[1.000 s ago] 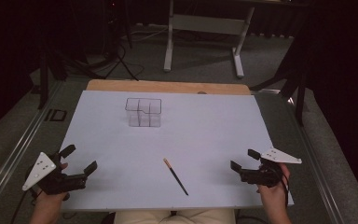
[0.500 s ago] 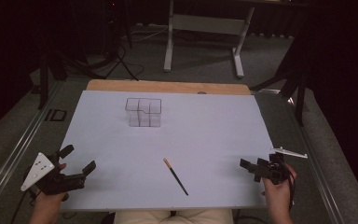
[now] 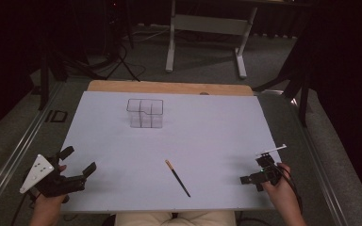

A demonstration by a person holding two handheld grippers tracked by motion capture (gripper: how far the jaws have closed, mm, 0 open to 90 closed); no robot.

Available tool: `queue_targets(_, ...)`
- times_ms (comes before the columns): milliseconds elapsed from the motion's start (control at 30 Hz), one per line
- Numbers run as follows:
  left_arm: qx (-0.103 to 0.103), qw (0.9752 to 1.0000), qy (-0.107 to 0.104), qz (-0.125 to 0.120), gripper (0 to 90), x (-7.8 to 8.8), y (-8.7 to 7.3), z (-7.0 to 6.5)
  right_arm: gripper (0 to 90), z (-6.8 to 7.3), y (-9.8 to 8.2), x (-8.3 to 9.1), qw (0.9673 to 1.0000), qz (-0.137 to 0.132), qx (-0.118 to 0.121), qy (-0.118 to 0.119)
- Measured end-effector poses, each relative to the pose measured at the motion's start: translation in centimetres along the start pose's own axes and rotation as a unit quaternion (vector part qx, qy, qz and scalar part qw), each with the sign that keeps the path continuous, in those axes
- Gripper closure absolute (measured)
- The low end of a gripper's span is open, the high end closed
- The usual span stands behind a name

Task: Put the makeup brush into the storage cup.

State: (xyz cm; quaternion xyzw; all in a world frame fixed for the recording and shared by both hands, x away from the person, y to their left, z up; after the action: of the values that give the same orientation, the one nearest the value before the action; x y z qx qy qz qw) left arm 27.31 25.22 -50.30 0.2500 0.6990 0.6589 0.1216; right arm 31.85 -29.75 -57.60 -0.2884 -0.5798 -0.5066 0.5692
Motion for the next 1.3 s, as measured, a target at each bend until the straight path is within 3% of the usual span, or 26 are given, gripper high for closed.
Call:
queue_targets(67,0.003,1.0,0.0,-0.003,1.1,0.0,0.1,0.0,9.4,0.3,-0.1,-0.2,0.9997,0.014,0.017,-0.013)
queue_targets(233,0.0,1.0,-0.001,-0.002,1.1,0.0,0.0,-0.1,9.4,0.9,-0.1,-0.1,0.999,0.033,0.029,-0.008)
queue_targets(533,0.0,1.0,-0.003,-0.003,1.1,0.0,0.1,-0.2,9.5,2.0,-0.7,0.0,0.9922,0.102,0.066,-0.028)
queue_targets(633,-0.002,1.0,-0.004,-0.002,1.1,0.0,0.1,-0.3,9.5,2.5,-0.6,0.2,0.9913,0.11,0.069,-0.021)
queue_targets(833,-0.003,1.0,-0.004,-0.002,1.1,0.0,0.1,-0.3,10.5,3.9,-0.5,0.6,0.9877,0.116,0.103,-0.019)
queue_targets(867,-0.002,1.0,-0.004,-0.002,1.1,0.1,0.1,-0.3,14.5,4.2,-0.5,0.6,0.9872,0.117,0.108,-0.018)
queue_targets(967,-0.002,1.0,-0.006,-0.002,1.1,0.0,0.1,-0.4,13.7,4.7,-0.4,0.6,0.9865,0.117,0.113,-0.015)
queue_targets(1033,-0.004,1.0,-0.006,-0.002,1.1,0.0,0.1,-0.4,12.6,5.3,-0.4,0.5,0.9834,0.124,0.131,-0.025)
queue_targets(1133,-0.005,1.0,-0.007,0.0,1.1,0.0,0.1,-0.5,11.1,5.9,-0.4,0.4,0.982,0.129,0.136,-0.024)
queue_targets(1267,-0.005,1.0,-0.008,-0.001,1.1,0.1,0.1,-0.5,11.0,6.8,-0.1,0.3,0.9816,0.128,0.141,-0.014)
queue_targets(1300,-0.004,1.0,-0.009,-0.002,1.1,0.1,0.1,-0.5,11.0,6.9,0.0,0.3,0.983,0.124,0.135,-0.012)
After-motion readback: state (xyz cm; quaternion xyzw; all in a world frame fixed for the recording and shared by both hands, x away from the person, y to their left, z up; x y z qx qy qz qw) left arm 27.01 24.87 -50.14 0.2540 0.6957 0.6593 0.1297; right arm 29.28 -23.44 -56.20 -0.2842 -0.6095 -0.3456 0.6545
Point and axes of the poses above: each handheld gripper's, and its own axes: x roughly backward along the jaws, y roughly out of its top, z roughly to its left, the point moved 8 cm from there along -x, roughly forward along the jaws, and after that the axes turned 1 degree about z, right-handed, at the moved point
